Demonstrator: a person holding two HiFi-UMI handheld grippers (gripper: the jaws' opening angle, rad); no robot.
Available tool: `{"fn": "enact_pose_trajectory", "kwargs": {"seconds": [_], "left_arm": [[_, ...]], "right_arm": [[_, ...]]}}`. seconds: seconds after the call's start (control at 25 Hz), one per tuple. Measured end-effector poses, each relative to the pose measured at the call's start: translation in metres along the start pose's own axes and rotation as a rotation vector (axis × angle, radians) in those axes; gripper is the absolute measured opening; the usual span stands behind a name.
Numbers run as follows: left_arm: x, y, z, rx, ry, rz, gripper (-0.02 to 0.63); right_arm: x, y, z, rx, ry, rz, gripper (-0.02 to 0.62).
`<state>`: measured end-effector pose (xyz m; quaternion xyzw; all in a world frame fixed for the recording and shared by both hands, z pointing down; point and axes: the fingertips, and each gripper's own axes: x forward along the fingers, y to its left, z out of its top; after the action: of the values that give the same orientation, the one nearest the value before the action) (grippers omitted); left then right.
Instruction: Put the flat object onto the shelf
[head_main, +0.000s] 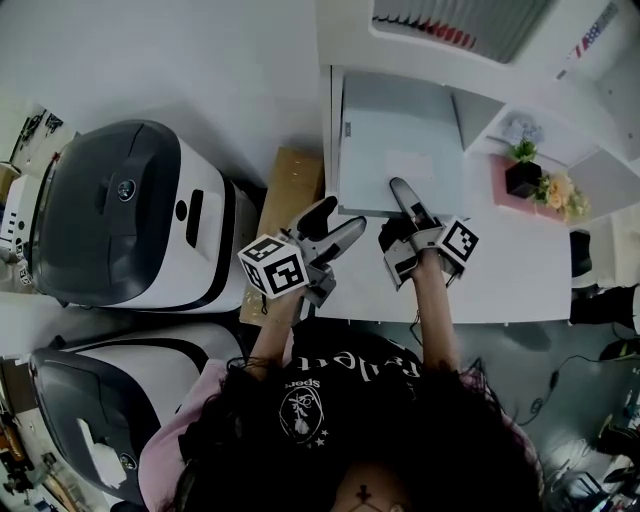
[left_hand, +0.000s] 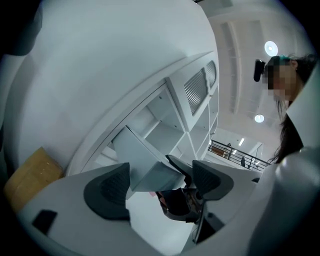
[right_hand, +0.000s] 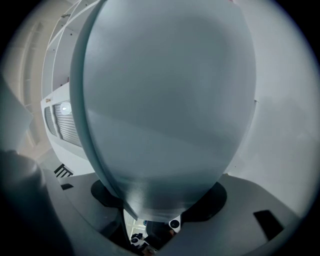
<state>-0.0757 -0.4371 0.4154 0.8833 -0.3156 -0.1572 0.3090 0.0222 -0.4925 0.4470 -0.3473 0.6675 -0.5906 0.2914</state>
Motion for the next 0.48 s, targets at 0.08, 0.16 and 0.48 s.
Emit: {"fn": "enact_pose_trajectory", "kwargs": {"seconds": [0.08, 0.16, 0.48], "left_arm": [[0.003, 0.004, 0.001, 0.018, 0.009, 0.011, 0.388], [0.006, 0.009, 0.002, 0.03, 0.013, 0.021, 0.388], [0.015, 0.035, 0.016, 0.149, 0.012, 0.142, 0.387]], "right_arm": [[0.007, 0.0, 0.004, 0.002, -0.001, -0.001, 0.314], [0.013, -0.001, 0.008, 0.0, -0.001, -0.004, 0.315], [0.031, -0.001, 0.022, 0.009, 0.008, -0.003, 0.314]]}}
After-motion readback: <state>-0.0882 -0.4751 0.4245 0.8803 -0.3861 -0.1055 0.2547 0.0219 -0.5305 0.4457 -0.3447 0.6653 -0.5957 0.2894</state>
